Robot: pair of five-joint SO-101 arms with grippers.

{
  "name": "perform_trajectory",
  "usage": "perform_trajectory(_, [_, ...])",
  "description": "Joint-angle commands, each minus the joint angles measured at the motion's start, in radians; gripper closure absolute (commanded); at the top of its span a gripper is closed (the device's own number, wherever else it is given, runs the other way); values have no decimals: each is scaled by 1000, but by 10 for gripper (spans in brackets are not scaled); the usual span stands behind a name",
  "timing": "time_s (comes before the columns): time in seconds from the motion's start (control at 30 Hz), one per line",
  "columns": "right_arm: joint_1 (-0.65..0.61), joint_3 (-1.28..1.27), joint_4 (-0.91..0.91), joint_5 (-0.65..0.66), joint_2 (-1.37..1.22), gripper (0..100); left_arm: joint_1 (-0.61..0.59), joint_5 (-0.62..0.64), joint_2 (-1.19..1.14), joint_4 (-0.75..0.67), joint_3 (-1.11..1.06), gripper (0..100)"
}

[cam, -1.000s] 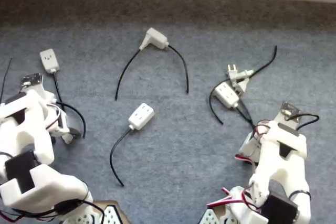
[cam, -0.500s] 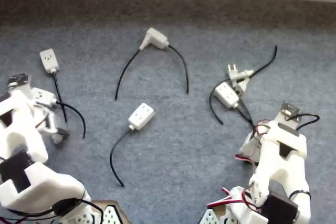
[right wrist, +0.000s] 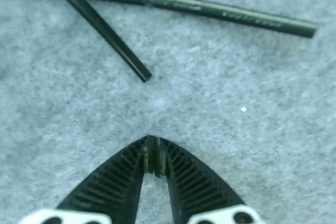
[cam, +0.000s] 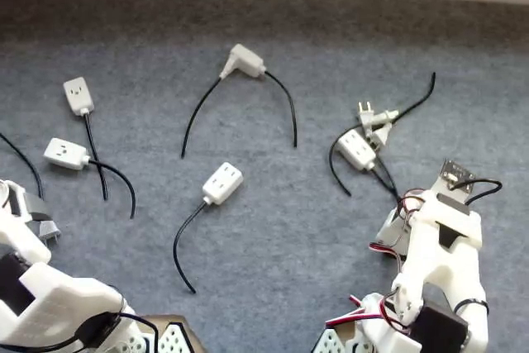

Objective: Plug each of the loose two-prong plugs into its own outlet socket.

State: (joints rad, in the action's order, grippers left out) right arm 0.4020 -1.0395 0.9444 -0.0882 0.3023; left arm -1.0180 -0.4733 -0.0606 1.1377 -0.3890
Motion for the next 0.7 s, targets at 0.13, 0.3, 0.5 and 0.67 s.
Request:
perform_trajectory(0.13, [-8,-4,-33,11,-7,989,58,41,1,17,16,734])
perform_trajectory(0.3, [-8,-4,-33,11,-7,989,108,54,-125,11,7,734])
perform_trajectory(0.5, [-8,-4,-33,11,-7,989,120,100,-266,17,93,734])
perform_trajectory(0.67, [-8,-4,-33,11,-7,989,143,103,-232,75,110,734])
